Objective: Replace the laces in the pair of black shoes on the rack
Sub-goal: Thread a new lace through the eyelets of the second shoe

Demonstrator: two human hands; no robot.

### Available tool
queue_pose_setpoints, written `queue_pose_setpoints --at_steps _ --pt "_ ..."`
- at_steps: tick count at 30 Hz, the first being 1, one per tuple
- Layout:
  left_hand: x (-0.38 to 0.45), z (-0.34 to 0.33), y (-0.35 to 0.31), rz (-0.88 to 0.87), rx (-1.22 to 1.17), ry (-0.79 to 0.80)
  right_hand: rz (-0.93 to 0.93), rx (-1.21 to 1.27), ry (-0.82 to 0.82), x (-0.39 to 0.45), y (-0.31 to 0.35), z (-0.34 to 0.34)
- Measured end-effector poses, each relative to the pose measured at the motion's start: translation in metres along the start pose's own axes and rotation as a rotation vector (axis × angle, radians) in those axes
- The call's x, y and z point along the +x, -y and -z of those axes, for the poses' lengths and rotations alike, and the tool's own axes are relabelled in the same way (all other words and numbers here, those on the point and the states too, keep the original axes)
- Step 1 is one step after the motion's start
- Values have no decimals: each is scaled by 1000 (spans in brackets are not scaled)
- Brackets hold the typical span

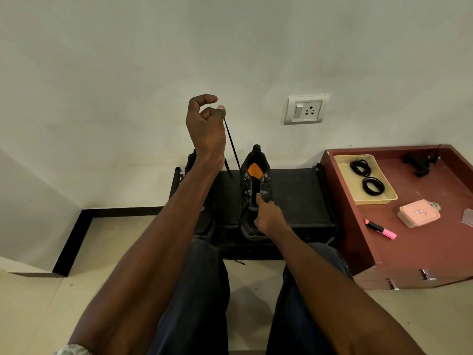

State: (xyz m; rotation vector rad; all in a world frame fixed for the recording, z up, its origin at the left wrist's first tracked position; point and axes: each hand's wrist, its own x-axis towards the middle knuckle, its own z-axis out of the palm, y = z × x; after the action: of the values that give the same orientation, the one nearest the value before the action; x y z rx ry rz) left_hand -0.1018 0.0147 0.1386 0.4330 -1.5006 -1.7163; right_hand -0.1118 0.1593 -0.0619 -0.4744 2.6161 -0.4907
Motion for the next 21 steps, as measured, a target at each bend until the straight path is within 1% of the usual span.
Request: queue_pose_setpoints --at_steps 4,6,8,9,10,11,12,13,14,15,17,18,19,20,21 --pt "-4 -2 -3 -22 20 31 1 8 1 -2 0 1" --pt "-2 2 -2 -49 123 22 9 7 -4 -2 -2 1" --pt "6 14 0 -47 379 -75 17 -3 -8 -3 -2 1" --pt "11 23 4 -29 576 -163 15 -5 -11 -3 -2 1" --pt "14 33 11 -41 834 -253 3 0 -13 -5 -1 2" --pt "14 42 20 -82 1061 -308 -5 8 -18 -5 -1 2" --pt "9 49 33 -144 1181 -328 -12 17 -22 -6 0 4" --pt "1 54 46 -182 1223 -286 -8 26 -29 -5 -1 4" --pt "-10 55 58 -168 1179 -168 -3 40 -42 -5 -2 4" --pt "-22 55 71 -83 1097 12 7 62 -62 -4 -3 3" --pt "-49 55 102 288 1012 498 3 138 -125 -4 -5 6" --pt "-62 57 116 441 1016 679 -24 183 -158 -4 -5 8" --pt "-74 59 130 543 1032 769 -50 232 -186 -4 -4 8" --pt "-84 61 142 605 1032 774 -79 273 -198 -5 -3 9" --pt "-91 62 151 642 1002 730 -99 318 -201 -3 -3 9"
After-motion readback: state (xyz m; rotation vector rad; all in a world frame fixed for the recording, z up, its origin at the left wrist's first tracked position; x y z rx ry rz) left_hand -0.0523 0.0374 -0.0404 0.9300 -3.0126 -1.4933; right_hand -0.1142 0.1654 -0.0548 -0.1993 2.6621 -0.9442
